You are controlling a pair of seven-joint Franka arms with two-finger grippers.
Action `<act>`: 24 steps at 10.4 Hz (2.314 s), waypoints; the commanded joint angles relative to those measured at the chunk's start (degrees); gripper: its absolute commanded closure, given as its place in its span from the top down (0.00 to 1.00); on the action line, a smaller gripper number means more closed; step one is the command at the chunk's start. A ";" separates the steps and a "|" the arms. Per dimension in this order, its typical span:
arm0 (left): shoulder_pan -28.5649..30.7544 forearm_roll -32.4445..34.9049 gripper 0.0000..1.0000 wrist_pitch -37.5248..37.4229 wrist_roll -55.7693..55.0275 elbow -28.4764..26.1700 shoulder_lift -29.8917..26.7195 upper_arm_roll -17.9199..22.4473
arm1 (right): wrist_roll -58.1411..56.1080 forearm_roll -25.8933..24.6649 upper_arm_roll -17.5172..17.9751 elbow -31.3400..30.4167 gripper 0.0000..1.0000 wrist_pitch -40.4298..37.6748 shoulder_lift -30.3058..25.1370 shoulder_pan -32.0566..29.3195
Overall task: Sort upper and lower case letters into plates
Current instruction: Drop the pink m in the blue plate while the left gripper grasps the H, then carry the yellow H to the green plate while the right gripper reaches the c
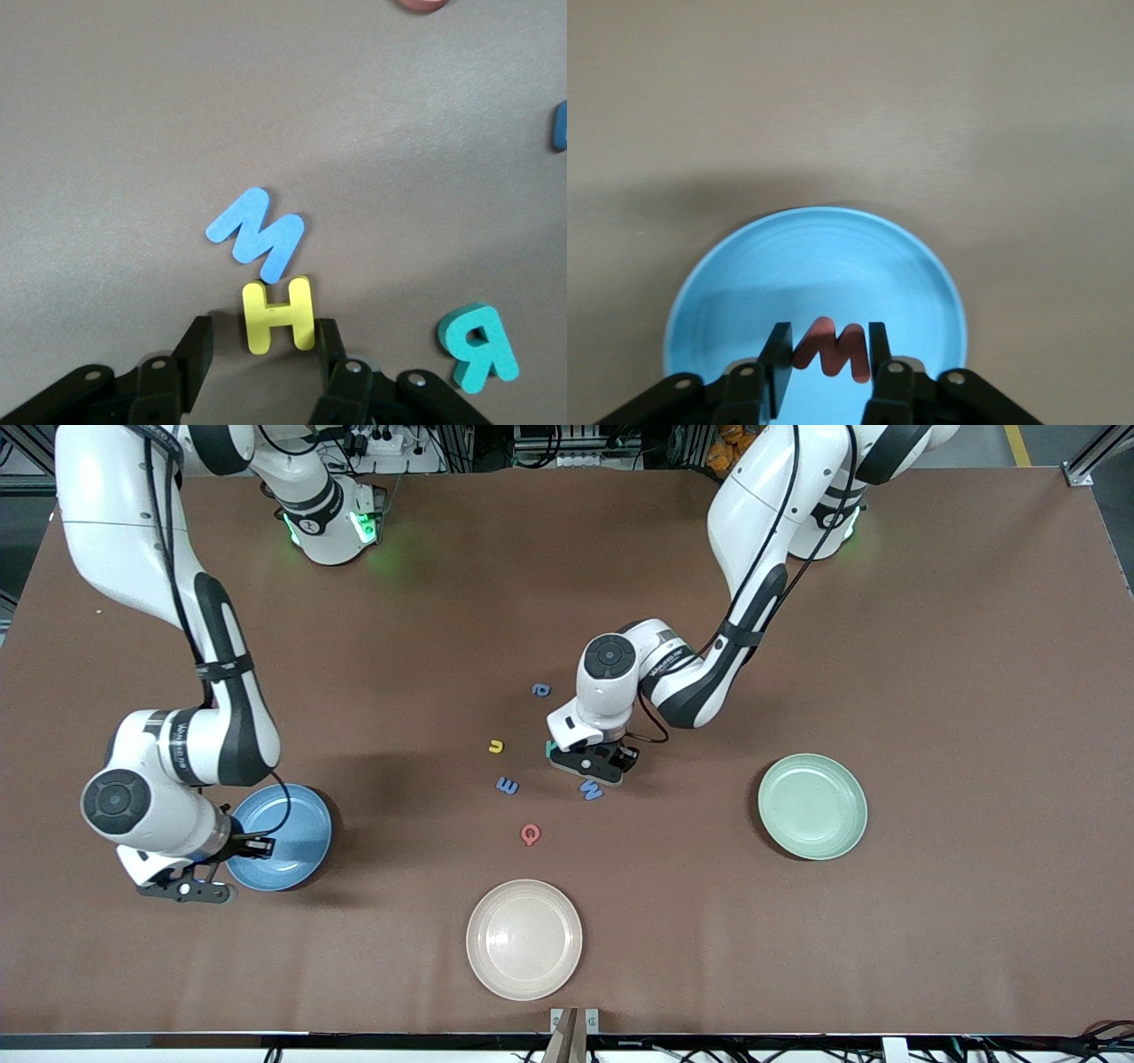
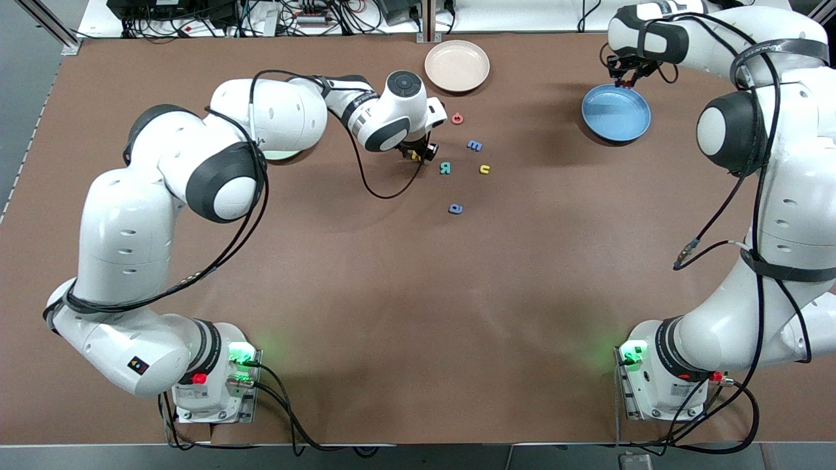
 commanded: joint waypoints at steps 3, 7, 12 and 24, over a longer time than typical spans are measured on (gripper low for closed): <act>-0.02 1.41 0.53 0.22 0.00 1.39 0.66 0.06 | 0.25 0.17 0.96 -0.53 1.00 -0.42 -0.65 1.26; -0.02 1.50 0.53 0.22 0.00 3.60 2.68 0.06 | 0.78 3.22 1.66 -2.28 1.00 0.19 -1.00 5.39; 0.07 1.50 0.11 0.05 -1.57 3.07 2.24 0.06 | 0.77 4.91 3.50 -2.99 1.00 -1.38 -2.31 6.10; 15.07 -1.23 0.00 -28.52 16.21 2.28 -7.60 -0.29 | 37.31 5.09 4.48 -14.94 1.00 6.42 -6.01 30.00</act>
